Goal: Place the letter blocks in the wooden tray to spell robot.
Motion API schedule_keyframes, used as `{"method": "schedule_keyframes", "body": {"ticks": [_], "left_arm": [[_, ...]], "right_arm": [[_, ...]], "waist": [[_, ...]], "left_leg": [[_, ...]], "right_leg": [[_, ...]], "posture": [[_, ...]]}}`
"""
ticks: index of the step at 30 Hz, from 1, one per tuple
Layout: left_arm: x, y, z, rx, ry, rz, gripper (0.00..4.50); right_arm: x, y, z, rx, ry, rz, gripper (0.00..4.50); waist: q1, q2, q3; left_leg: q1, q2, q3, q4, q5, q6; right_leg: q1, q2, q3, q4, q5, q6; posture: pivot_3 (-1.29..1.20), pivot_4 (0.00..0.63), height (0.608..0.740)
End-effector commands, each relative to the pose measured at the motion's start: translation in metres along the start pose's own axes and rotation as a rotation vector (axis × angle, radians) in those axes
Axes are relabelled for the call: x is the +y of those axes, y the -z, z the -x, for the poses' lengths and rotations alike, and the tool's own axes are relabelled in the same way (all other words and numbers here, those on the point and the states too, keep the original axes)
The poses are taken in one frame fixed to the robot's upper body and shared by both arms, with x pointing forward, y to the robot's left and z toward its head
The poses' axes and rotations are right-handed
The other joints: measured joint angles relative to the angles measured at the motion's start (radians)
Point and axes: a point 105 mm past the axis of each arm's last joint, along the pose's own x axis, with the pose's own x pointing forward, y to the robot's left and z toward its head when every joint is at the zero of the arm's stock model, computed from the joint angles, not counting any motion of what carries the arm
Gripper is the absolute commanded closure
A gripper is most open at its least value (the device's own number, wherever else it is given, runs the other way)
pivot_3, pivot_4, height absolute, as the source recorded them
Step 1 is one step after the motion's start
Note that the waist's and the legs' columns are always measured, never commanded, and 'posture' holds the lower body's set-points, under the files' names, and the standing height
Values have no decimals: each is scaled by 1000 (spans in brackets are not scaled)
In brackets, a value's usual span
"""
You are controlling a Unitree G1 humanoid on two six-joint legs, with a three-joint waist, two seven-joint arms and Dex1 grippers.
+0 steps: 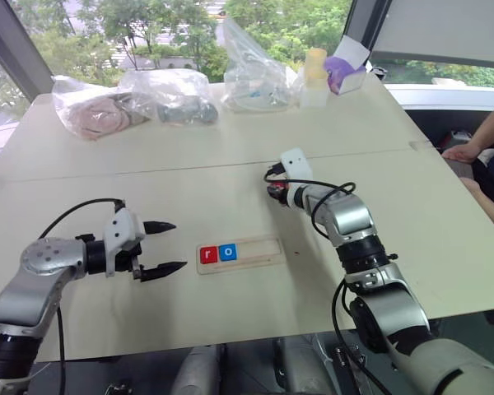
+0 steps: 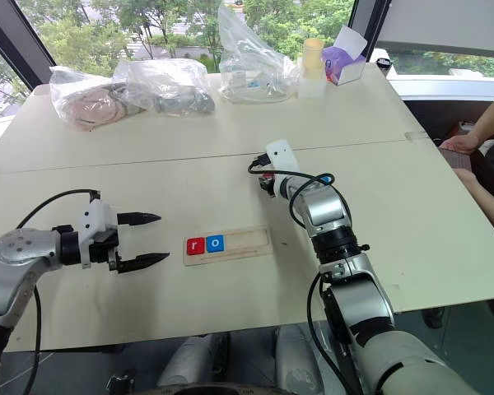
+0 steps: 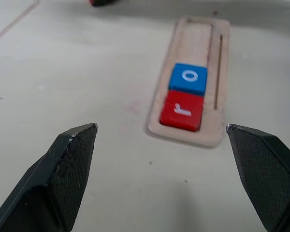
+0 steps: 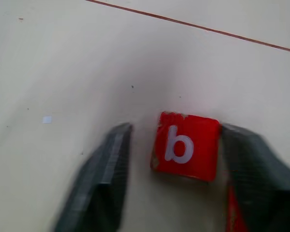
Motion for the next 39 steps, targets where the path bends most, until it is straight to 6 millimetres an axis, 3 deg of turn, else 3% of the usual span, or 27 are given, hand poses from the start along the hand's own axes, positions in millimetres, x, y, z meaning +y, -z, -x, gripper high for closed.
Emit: {"method": "schedule_keyframes", "body": {"ticks": [1, 7, 9, 11, 13, 18, 25, 31, 34, 38, 39], "left_arm": [[3, -13, 2, -33, -20, -32, 0], [2, -15, -1, -45, -20, -28, 0], [0, -15, -4, -49, -10, -24, 0], [-1, -15, -5, -51, -4, -22, 0], [-1, -15, -6, -53, 0, -23, 0], [-2, -15, -7, -56, 16, -23, 0], [-1, -24, -11, -87, 54, -40, 0], [2, -27, -15, -94, 65, -53, 0], [3, -28, -16, -96, 61, -55, 0], [4, -28, -17, -96, 61, -56, 0], [2, -28, -17, -95, 67, -55, 0]], "right_arm": [[4, -12, 3, -15, -6, 53, 3339], [-2, -33, 21, -76, 19, 105, 3339], [-5, -45, 44, -103, 6, 100, 3339], [-10, -44, 71, -93, -9, 72, 3339], [-16, -28, 93, -40, -6, 40, 3339], [-19, 25, 124, 83, 11, -47, 3339], [1, 77, 132, 120, 18, -252, 3339], [3, 85, 128, 132, 60, -333, 3339], [3, 82, 128, 128, 57, -319, 1828], [-3, 63, 136, 141, -32, -102, 40], [-5, 52, 140, 113, -98, -30, 40]], "waist": [[0, 0, 0], [0, 0, 0], [2, 1, 0], [7, 1, 1], [13, 0, 0], [27, 0, 0], [26, 0, 0], [27, 0, 0], [27, -1, 0], [27, 0, 0], [27, 0, 0]], "left_leg": [[0, 0, 0, 0, 0, 0], [0, 0, 0, 0, 0, 0], [0, 0, 0, 0, 0, 0], [-2, 0, 0, 0, 0, 0], [-3, 0, -1, 0, 0, 0], [-2, 0, 0, 0, 0, 0], [-1, 1, 0, 0, 0, 0], [2, 1, 1, 0, 0, 0], [2, 1, 0, 0, 0, 0], [3, 0, 1, 0, 0, 0], [2, 0, 1, 0, 0, 0]], "right_leg": [[0, 0, 0, 0, 0, 0], [0, 0, 0, 0, 0, 0], [0, 0, 0, 0, 0, 0], [-1, 0, 0, 0, 0, 0], [-1, -1, -1, -1, 0, 0], [0, -2, -1, -2, 0, 0], [0, -1, -1, -1, 0, 0], [3, 0, 0, -1, 0, 0], [3, 0, 0, -1, 0, 0], [4, -1, 0, -1, 0, 0], [4, -1, 0, -2, 0, 0]], "posture": [[0, 150, 740], [0, 150, 740], [0, 150, 740], [0, 150, 740], [0, 150, 740], [0, 150, 740], [0, 150, 740], [0, 150, 740], [0, 150, 740], [0, 150, 740], [0, 150, 740]]}}
